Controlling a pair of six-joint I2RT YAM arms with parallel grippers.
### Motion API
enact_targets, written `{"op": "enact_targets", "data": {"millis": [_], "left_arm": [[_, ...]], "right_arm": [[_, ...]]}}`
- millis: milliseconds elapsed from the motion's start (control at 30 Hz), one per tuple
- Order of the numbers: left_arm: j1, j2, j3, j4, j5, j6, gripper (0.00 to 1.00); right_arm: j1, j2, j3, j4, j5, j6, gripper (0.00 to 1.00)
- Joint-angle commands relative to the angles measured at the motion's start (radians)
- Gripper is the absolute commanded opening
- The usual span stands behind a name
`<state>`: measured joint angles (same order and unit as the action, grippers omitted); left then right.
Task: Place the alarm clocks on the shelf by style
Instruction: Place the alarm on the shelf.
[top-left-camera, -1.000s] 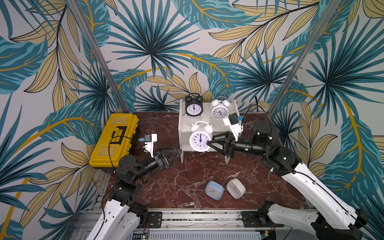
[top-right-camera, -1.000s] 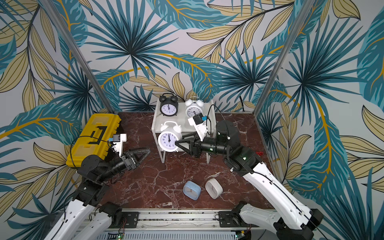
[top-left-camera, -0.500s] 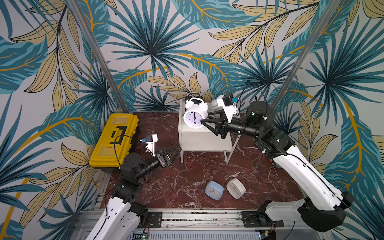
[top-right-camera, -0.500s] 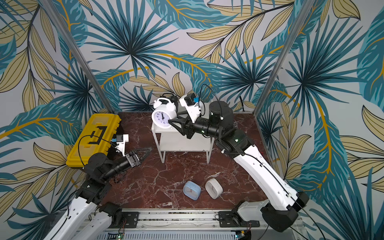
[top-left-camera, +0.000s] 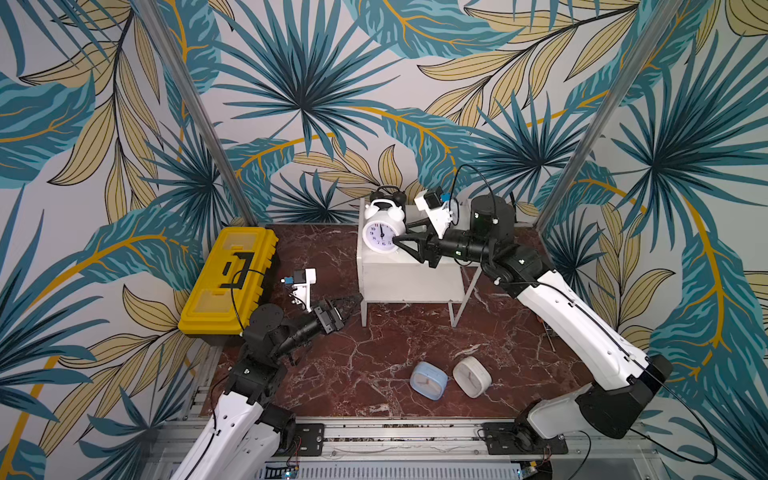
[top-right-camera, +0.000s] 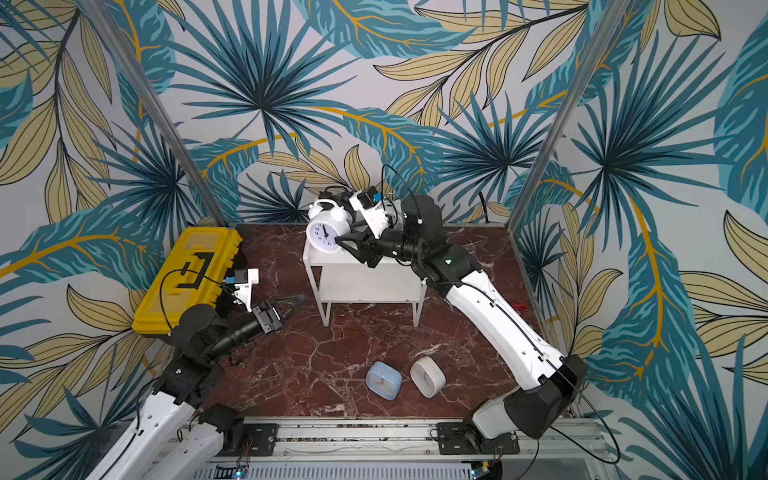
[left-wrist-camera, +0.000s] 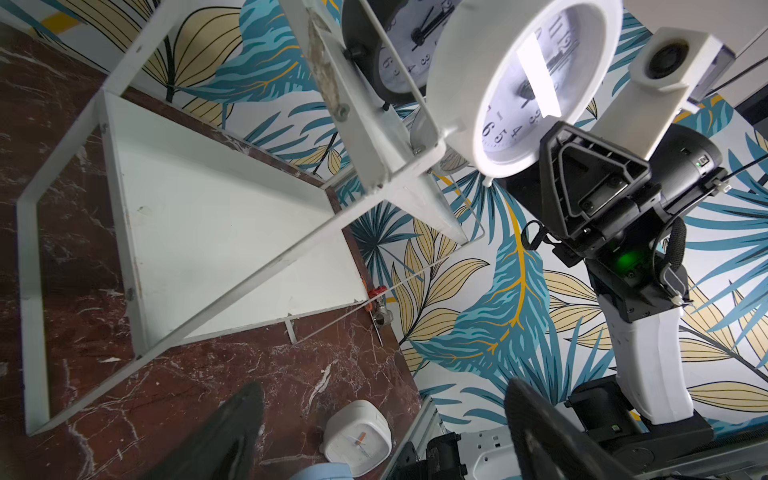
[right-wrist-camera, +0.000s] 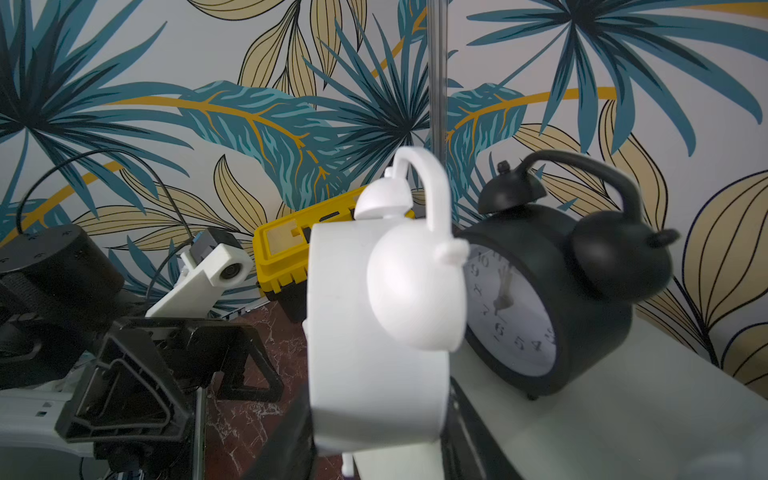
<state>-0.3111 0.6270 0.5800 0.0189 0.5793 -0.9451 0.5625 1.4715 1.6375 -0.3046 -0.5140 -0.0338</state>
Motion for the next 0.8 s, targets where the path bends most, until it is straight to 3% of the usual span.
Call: {"op": "enact_targets", "data": {"millis": [0, 767], "left_arm": [[0.007, 0.004, -0.027, 0.038, -0.009, 0.022, 0.93], [0.008, 0.067, -0.032, 0.104, 0.014, 0.000, 0.89]], "right_arm": [[-0.028, -0.003, 0.021, 0.039, -0.087, 0.010, 0.20], [-0.036, 0.025, -0.054, 0.057, -0.080, -0.035, 0.21]]}}
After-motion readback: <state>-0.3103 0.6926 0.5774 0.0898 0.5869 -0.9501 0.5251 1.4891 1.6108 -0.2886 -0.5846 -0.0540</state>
